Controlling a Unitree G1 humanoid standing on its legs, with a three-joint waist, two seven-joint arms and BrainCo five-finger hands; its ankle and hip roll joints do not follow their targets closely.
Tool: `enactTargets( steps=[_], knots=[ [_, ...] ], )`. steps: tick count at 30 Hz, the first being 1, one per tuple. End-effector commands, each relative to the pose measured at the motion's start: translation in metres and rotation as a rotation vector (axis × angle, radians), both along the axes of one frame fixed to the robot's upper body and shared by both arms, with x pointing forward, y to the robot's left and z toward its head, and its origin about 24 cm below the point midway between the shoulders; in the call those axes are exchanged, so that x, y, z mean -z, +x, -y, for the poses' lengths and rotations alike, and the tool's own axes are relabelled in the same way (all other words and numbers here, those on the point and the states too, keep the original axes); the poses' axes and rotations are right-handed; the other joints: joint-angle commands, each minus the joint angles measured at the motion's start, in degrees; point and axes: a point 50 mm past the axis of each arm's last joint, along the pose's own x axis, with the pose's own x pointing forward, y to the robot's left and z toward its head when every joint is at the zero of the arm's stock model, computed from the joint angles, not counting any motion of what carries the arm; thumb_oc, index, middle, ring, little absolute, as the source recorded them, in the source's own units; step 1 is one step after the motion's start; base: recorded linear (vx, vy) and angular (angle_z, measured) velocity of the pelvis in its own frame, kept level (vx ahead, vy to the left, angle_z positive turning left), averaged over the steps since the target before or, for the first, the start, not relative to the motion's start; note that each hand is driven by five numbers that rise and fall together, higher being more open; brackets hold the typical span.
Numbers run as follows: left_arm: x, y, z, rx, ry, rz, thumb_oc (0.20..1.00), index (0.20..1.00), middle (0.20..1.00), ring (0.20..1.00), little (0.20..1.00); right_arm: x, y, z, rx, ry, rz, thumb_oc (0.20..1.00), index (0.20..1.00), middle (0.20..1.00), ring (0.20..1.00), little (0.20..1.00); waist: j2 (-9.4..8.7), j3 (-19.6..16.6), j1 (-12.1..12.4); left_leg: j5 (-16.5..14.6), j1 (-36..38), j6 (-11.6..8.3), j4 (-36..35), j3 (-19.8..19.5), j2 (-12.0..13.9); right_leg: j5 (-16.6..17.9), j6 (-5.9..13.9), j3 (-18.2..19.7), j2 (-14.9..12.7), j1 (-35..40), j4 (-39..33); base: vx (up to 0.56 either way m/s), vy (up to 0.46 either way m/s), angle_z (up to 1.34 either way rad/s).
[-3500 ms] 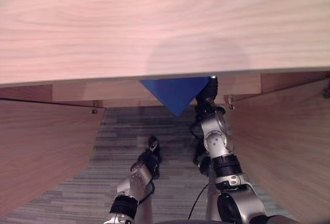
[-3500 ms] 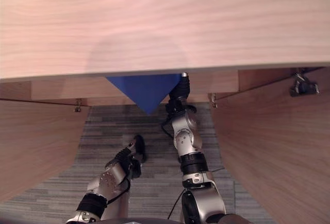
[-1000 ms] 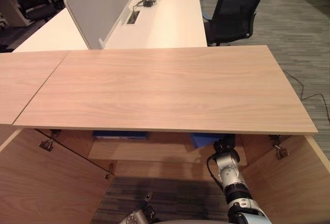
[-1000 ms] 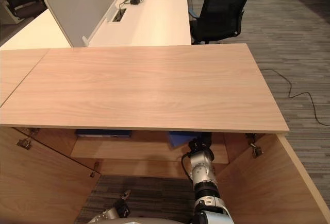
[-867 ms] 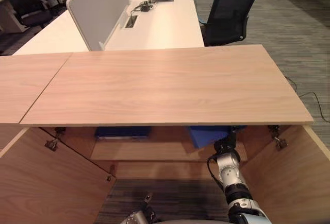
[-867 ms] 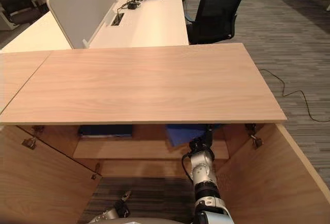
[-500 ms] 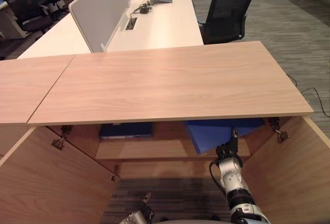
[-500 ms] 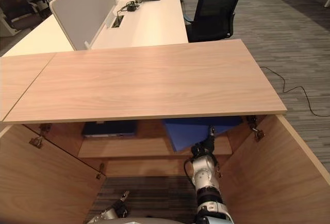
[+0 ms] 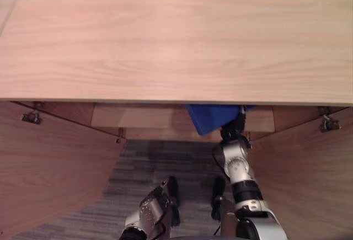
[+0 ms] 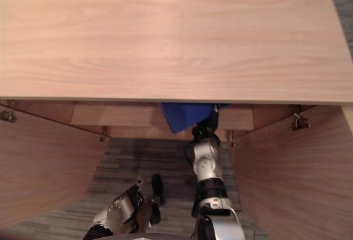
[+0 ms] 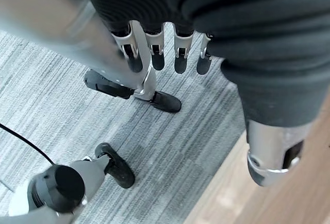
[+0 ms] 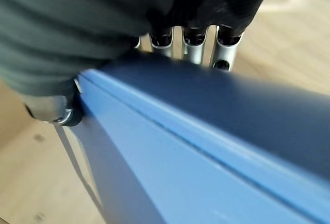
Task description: Put the empty folder in the office cabinet
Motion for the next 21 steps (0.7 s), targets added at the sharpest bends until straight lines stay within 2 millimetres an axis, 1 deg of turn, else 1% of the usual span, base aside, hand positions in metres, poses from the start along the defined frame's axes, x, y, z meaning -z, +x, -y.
enactTargets(
  steps=[1, 4, 5, 7, 10, 11, 12, 13, 14, 15, 16, 17, 18, 19, 20, 21],
  knots=[
    [0.001, -0.008, 0.031, 0.037, -0.062, -0.028, 1.000, 1.000, 1.000, 1.000, 1.000, -0.038, -0.006, -0.035, 0.033, 0.291, 0.138, 0.200, 0.200, 0.200, 0.200, 0.200, -2.58, -3.22, -0.40, -9.28, -2.72, -0.92, 10.22, -1.14, 0.23, -2.05, 3.27, 1.47, 2.08, 0.94, -0.98, -0.08, -0.032, 0.04],
    [-0.006, 0.003, 0.036, 0.036, -0.077, 0.010, 1.000, 1.000, 1.000, 1.000, 1.000, -0.052, -0.003, -0.039, 0.035, 0.308, 0.174, 0.200, 0.200, 0.200, 0.200, 0.200, -2.79, -4.56, -0.29, -9.10, -7.32, -1.09, 12.00, -1.13, 0.14, -2.45, 2.92, 1.14, 2.33, -3.85, 1.05, -0.07, -0.028, 0.02],
    [-0.008, 0.005, 0.038, 0.035, -0.081, 0.019, 1.000, 1.000, 1.000, 1.000, 1.000, -0.054, -0.003, -0.040, 0.033, 0.312, 0.177, 0.200, 0.200, 0.200, 0.200, 0.200, -2.97, -5.35, -0.26, -9.04, -8.80, -1.11, 12.32, -1.47, 0.25, -2.69, 2.85, 1.26, 2.27, -5.49, 1.67, -0.05, -0.026, 0.02],
    [-0.010, 0.007, 0.038, 0.038, -0.080, 0.026, 1.000, 1.000, 1.000, 1.000, 1.000, -0.056, -0.003, -0.041, 0.037, 0.320, 0.179, 0.200, 0.200, 0.200, 0.200, 0.200, -3.15, -6.83, -0.31, -8.94, -11.15, -1.13, 12.70, -1.76, 0.19, -3.06, 2.59, 1.32, 2.27, -8.05, 2.71, -0.02, -0.011, 0.00],
    [-0.010, 0.007, 0.038, 0.040, -0.080, 0.030, 1.000, 1.000, 1.000, 1.000, 1.000, -0.057, -0.004, -0.042, 0.037, 0.325, 0.184, 0.200, 0.200, 0.200, 0.200, 0.200, -3.34, -7.99, -0.34, -8.92, -12.87, -1.20, 13.07, -1.90, 0.18, -3.45, 2.44, 1.50, 2.17, -10.20, 3.72, 0.02, -0.009, 0.00],
    [-0.011, 0.007, 0.038, 0.038, -0.083, 0.034, 1.000, 1.000, 1.000, 1.000, 1.000, -0.061, -0.004, -0.042, 0.036, 0.327, 0.200, 0.200, 0.200, 0.200, 0.200, 0.200, -3.53, -9.04, -0.27, -10.09, -13.70, -1.26, 13.46, -1.22, 0.38, -5.01, 2.51, 0.66, 1.86, -11.22, 4.93, 0.00, 0.000, 0.00],
    [-0.011, 0.007, 0.038, 0.037, -0.085, 0.040, 1.000, 1.000, 1.000, 1.000, 1.000, -0.064, -0.004, -0.041, 0.038, 0.330, 0.210, 0.200, 0.200, 0.200, 0.200, 0.200, -3.54, -8.90, -0.37, -9.16, -15.03, -1.31, 13.84, -1.77, 0.11, -4.31, 2.42, 1.58, 1.96, -12.55, 5.34, -0.02, -0.012, 0.06],
    [-0.013, 0.008, 0.037, 0.042, -0.080, 0.049, 1.000, 1.000, 1.000, 1.000, 1.000, -0.071, -0.003, -0.042, 0.036, 0.342, 0.234, 0.200, 0.200, 0.200, 0.200, 0.200, -3.48, -8.94, -0.27, -9.29, -16.48, -1.29, 14.81, -1.76, 0.10, -4.79, 2.25, 1.82, 1.73, -14.41, 6.84, -0.01, 0.001, 0.07],
    [-0.013, 0.009, 0.037, 0.043, -0.080, 0.050, 1.000, 1.000, 1.000, 1.000, 1.000, -0.072, -0.003, -0.042, 0.037, 0.343, 0.235, 0.200, 0.200, 0.200, 0.200, 0.200, -3.56, -9.46, -0.19, -10.43, -16.33, -1.27, 15.04, -1.09, 0.31, -5.90, 2.29, 1.07, 1.45, -14.42, 7.40, 0.05, -0.003, 0.09],
    [-0.017, 0.013, 0.038, 0.046, -0.083, 0.071, 1.000, 1.000, 1.000, 1.000, 1.000, -0.078, -0.003, -0.043, 0.033, 0.355, 0.255, 0.200, 0.200, 0.200, 0.200, 0.200, -3.64, -9.50, -0.16, -10.54, -17.86, -1.30, 16.11, -0.92, 0.52, -6.27, 2.17, 1.06, 1.04, -15.88, 8.72, -0.02, -0.015, 0.07],
    [-0.017, 0.013, 0.038, 0.049, -0.080, 0.077, 1.000, 1.000, 1.000, 1.000, 1.000, -0.081, -0.003, -0.042, 0.036, 0.363, 0.265, 0.200, 0.200, 0.200, 0.200, 0.200, -3.60, -9.14, -0.18, -9.62, -19.02, -1.32, 16.54, -1.51, 0.38, -5.47, 2.15, 1.86, 1.10, -17.03, 9.04, -0.02, -0.014, 0.07],
    [-0.018, 0.014, 0.038, 0.049, -0.079, 0.078, 1.000, 1.000, 1.000, 1.000, 1.000, -0.081, -0.003, -0.042, 0.036, 0.363, 0.266, 0.200, 0.200, 0.200, 0.200, 0.200, -3.67, -9.63, -0.12, -10.68, -18.78, -1.29, 16.69, -0.87, 0.59, -6.48, 2.19, 1.08, 0.83, -16.92, 9.46, -0.03, -0.011, 0.05],
    [-0.020, 0.016, 0.039, 0.057, -0.079, 0.093, 1.000, 1.000, 1.000, 1.000, 1.000, -0.086, -0.003, -0.043, 0.042, 0.374, 0.279, 0.200, 0.200, 0.200, 0.200, 0.200, -3.60, -9.51, -0.09, -10.50, -19.86, -1.34, 17.26, -0.94, 0.55, -6.62, 2.19, 1.21, 0.66, -17.97, 10.34, 0.06, -0.024, 0.04],
    [-0.024, 0.020, 0.040, 0.064, -0.084, 0.114, 1.000, 1.000, 1.000, 1.000, 1.000, -0.091, -0.002, -0.041, 0.055, 0.399, 0.293, 0.200, 0.200, 0.200, 0.200, 0.200, -3.59, -9.85, -0.06, -11.06, -21.22, -1.32, 18.08, -0.90, 0.58, -7.50, 2.22, 1.28, 0.29, -19.62, 11.71, -0.09, -0.031, 0.03],
    [-0.027, 0.022, 0.041, 0.066, -0.090, 0.127, 1.000, 1.000, 1.000, 1.000, 1.000, -0.093, -0.002, -0.041, 0.058, 0.412, 0.301, 0.200, 0.200, 0.200, 0.200, 0.200, -3.54, -9.44, -0.05, -9.94, -22.22, -1.32, 18.26, -1.59, 0.37, -6.55, 2.14, 2.18, 0.47, -20.67, 12.00, 0.01, -0.028, 0.04],
    [-0.027, 0.023, 0.041, 0.066, -0.089, 0.128, 1.000, 1.000, 1.000, 1.000, 1.000, -0.093, -0.001, -0.041, 0.058, 0.413, 0.303, 0.200, 0.200, 0.200, 0.200, 0.200, -3.63, -9.89, 0.00, -10.93, -21.93, -1.30, 18.33, -0.93, 0.57, -7.52, 2.17, 1.42, 0.17, -20.51, 12.38, -0.01, -0.020, 0.06]
  ],
)
